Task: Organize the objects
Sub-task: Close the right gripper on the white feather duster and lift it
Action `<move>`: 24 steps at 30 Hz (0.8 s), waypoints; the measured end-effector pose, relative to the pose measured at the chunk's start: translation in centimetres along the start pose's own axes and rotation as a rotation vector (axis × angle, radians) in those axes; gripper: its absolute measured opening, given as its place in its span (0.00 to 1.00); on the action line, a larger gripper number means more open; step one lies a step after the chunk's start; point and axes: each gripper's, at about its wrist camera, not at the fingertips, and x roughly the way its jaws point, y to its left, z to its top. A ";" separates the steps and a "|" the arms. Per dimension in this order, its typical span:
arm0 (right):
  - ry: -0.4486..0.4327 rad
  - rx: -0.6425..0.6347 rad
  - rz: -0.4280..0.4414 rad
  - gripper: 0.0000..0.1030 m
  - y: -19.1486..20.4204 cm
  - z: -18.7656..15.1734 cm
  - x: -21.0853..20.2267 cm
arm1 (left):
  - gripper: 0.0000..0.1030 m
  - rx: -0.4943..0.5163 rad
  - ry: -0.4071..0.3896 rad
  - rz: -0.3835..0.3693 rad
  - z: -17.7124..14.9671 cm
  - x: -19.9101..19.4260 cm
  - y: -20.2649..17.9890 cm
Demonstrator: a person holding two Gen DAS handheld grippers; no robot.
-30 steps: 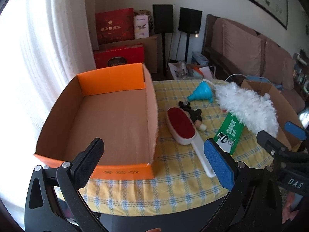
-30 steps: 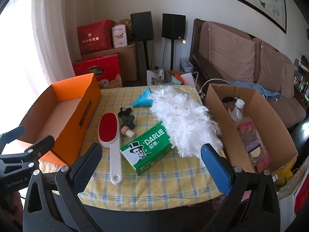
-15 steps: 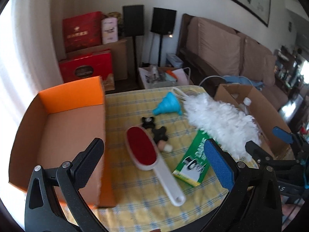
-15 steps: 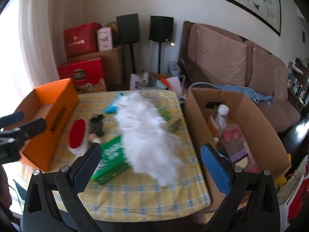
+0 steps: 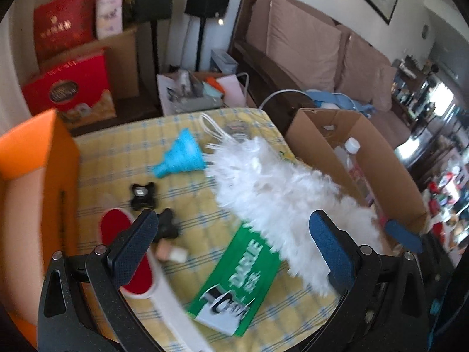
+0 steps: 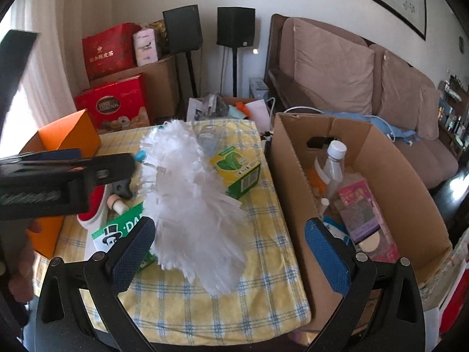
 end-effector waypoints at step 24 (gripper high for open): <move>-0.016 0.026 0.170 0.28 0.4 -0.3 -0.1 | 0.06 -0.032 0.036 -0.205 0.6 0.7 -2.0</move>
